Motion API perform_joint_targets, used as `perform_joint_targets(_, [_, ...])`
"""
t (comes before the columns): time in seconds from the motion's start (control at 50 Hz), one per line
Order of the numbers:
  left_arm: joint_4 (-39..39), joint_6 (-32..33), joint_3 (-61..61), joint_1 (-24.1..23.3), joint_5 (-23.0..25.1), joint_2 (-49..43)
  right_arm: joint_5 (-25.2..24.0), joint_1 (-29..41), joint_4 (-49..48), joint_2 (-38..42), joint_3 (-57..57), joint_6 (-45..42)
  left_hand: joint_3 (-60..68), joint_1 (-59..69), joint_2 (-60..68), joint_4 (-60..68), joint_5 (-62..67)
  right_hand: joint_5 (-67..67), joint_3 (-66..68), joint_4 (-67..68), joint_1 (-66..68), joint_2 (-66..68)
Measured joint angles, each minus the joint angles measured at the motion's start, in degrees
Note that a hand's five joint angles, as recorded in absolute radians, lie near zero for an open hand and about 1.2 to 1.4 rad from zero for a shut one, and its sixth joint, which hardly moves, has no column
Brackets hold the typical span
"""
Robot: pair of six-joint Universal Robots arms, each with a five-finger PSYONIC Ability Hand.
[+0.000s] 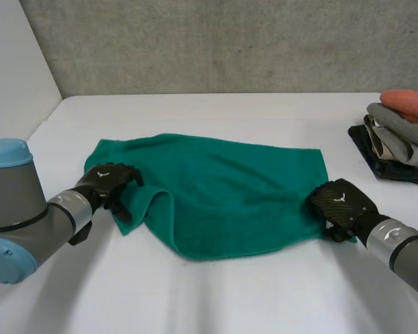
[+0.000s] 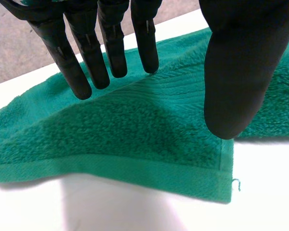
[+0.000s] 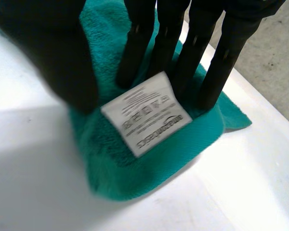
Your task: Fold the laundry.
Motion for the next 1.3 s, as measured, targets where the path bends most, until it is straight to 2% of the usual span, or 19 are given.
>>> perform_joint_targets(0.04, [-0.09, -0.3, 0.23, -0.57, -0.36, -0.09, 0.15, 0.14, -0.3, 0.19, -0.38, 0.21, -0.02, -0.05, 0.0, 0.0, 0.0, 8.47, 8.5, 8.29, 8.59, 8.76])
perform_joint_targets(0.08, [-0.12, -0.59, 0.43, -1.07, -0.74, -0.21, 0.38, 0.3, -0.61, 0.34, -0.78, 0.41, -0.02, -0.05, 0.0, 0.0, 0.0, 11.12, 11.58, 12.07, 9.51, 11.49])
perform_joint_targets(0.36, [-0.59, -1.58, 2.9, -4.77, -3.4, -3.38, 1.34, 0.4, 0.87, -1.23, -1.32, 1.9, 0.1, 0.17, 0.16, 0.18, 0.12, 11.12, 12.23, 12.86, 9.51, 11.51])
perform_joint_targets(0.5, [1.13, -0.54, 3.45, -5.95, -6.69, -4.47, 1.94, 0.1, 2.99, -1.37, -2.28, 2.55, 9.97, 10.85, 9.96, 9.41, 9.29, 11.12, 12.23, 12.86, 9.51, 11.51])
perform_joint_targets(0.62, [5.68, 2.0, 3.8, -5.52, -10.35, -5.61, 2.01, -0.05, 4.96, -1.31, -2.88, 2.52, 20.37, 20.96, 20.72, 19.84, 19.52, 11.12, 12.23, 12.86, 9.51, 11.51])
perform_joint_targets(0.68, [7.35, 4.13, 3.71, -5.07, -11.35, -5.78, 2.04, -0.2, 5.59, -1.31, -3.09, 2.45, 33.59, 33.95, 33.67, 32.8, 32.29, 11.12, 12.23, 12.86, 9.51, 11.51])
perform_joint_targets(0.72, [7.87, 5.39, 3.4, -4.71, -11.78, -5.26, 2.11, -0.28, 5.94, -1.33, -3.28, 2.4, 37.19, 37.16, 37.61, 36.98, 36.27, 11.12, 12.23, 12.87, 9.51, 11.51])
perform_joint_targets(0.86, [7.55, 7.32, -0.01, -3.15, -12.9, 0.94, 2.81, -0.34, 8.57, -2.07, -4.48, 2.19, 40.1, 37.37, 40.22, 40.01, 37.62, 11.12, 12.23, 12.87, 9.51, 11.51])
perform_joint_targets(0.98, [6.06, 8.0, -4.38, -0.22, -12.12, 7.85, 3.17, -0.07, 14.18, -4.68, -6.15, 1.42, 40.1, 37.37, 40.22, 40.02, 37.63, 11.12, 12.24, 12.87, 9.51, 11.51])
perform_joint_targets(1.12, [-3.45, 9.53, -6.84, 4.19, -9.27, 15.92, 4.27, -0.87, 24.26, -11.38, -9.98, -0.84, 40.1, 37.37, 40.22, 40.03, 37.63, 11.12, 12.24, 12.88, 9.51, 11.51])
perform_joint_targets(1.22, [-12.18, 8.92, -7.0, 7.22, -3.96, 26.53, 4.74, -2.59, 32.31, -19.19, -14.18, -2.66, 40.12, 37.37, 40.22, 40.05, 37.62, 11.12, 12.5, 12.88, 9.51, 11.52])
perform_joint_targets(1.3, [-15.38, 6.44, -6.12, 9.62, -0.1, 33.47, 4.5, -2.93, 35.58, -23.93, -16.88, -2.34, 40.19, 37.37, 40.3, 40.06, 37.62, 11.12, 12.5, 12.88, 9.51, 11.52])
